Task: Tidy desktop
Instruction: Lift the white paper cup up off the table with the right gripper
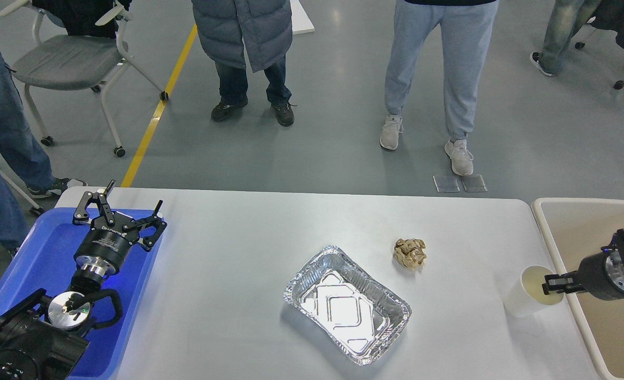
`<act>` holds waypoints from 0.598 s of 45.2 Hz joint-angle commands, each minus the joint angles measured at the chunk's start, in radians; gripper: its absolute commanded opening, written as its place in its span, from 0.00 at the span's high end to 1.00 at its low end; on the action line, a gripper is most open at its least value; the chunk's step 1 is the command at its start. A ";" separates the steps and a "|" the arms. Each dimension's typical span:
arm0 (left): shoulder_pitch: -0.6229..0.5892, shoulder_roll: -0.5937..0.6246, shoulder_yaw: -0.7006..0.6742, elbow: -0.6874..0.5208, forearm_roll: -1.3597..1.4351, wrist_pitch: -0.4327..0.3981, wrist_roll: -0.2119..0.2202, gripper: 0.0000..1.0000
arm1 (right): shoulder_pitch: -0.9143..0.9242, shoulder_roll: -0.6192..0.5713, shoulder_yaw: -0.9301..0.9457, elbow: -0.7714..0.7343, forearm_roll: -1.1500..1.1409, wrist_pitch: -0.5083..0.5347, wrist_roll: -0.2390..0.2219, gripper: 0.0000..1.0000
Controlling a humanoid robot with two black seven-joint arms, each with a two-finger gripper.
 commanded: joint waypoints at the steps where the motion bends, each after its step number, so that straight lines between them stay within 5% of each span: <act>1: 0.000 0.000 0.000 0.000 0.000 0.000 0.000 0.00 | 0.078 -0.035 -0.006 0.066 0.000 0.004 0.008 1.00; 10: 0.000 0.000 0.000 0.000 0.000 0.000 0.000 0.00 | 0.236 -0.130 -0.012 0.193 -0.001 0.048 0.008 1.00; 27: 0.000 0.000 0.000 0.000 0.000 0.000 0.000 0.00 | 0.608 -0.270 -0.014 0.312 -0.064 0.303 0.006 1.00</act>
